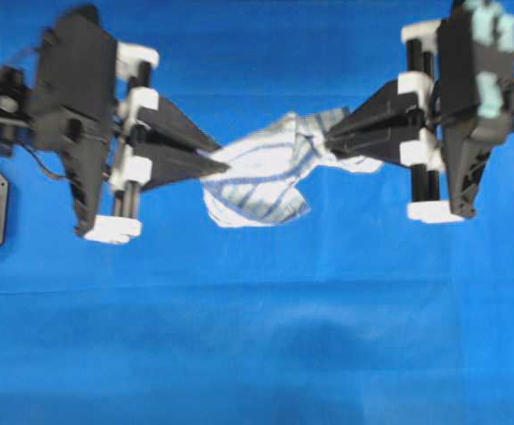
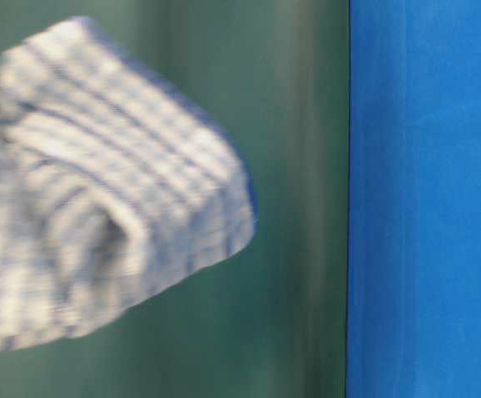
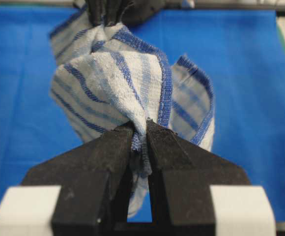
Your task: Lift the towel with both arms.
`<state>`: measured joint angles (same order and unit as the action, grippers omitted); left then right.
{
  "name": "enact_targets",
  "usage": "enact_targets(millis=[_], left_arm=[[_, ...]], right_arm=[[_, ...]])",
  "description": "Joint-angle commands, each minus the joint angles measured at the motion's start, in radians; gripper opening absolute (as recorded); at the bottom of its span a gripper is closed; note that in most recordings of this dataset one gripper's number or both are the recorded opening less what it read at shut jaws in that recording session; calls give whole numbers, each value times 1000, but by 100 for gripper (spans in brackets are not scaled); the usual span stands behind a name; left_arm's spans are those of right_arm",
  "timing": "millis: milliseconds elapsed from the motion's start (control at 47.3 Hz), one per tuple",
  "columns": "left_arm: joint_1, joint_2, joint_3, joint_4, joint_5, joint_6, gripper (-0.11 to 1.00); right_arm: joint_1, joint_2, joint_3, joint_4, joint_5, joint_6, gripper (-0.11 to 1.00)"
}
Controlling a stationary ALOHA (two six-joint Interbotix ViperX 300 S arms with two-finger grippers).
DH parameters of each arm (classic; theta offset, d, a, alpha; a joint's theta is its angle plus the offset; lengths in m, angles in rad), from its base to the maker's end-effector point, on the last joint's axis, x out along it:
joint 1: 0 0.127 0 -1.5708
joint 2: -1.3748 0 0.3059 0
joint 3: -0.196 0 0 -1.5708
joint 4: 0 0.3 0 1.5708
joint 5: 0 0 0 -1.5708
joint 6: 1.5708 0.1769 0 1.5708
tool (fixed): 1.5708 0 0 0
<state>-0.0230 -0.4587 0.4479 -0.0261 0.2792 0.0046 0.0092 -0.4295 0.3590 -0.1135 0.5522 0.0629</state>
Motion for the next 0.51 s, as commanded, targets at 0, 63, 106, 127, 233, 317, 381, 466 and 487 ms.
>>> enact_targets(millis=[0, 63, 106, 127, 233, 317, 381, 466, 487], left_arm=[[8, -25, -44, 2, 14, 0, 4], [11, -32, -48, 3, 14, 2, 4], [14, -35, -46, 3, 12, 6, 4], [17, -37, -44, 3, 14, 9, 4], [17, -37, -44, 3, 18, 21, 4], [17, -35, -44, 3, 17, 26, 4], [18, -35, -43, 3, 18, 26, 4], [26, -34, -41, 3, 18, 25, 4], [31, -34, -38, 3, 18, 25, 5]], right_arm=[[-3, -14, -51, -3, 8, -2, 10], [-3, -14, -52, -3, 8, -2, 10], [-3, -12, -52, -3, 8, -2, 10], [-3, -12, -52, -3, 8, -2, 10], [-3, -6, -55, -3, 9, 0, 10], [-3, -2, -57, -3, 12, -5, 10], [-3, 0, -57, -3, 18, -9, 10], [-3, 0, -57, -3, 20, -17, 10], [-3, 0, -57, -3, 20, -18, 10]])
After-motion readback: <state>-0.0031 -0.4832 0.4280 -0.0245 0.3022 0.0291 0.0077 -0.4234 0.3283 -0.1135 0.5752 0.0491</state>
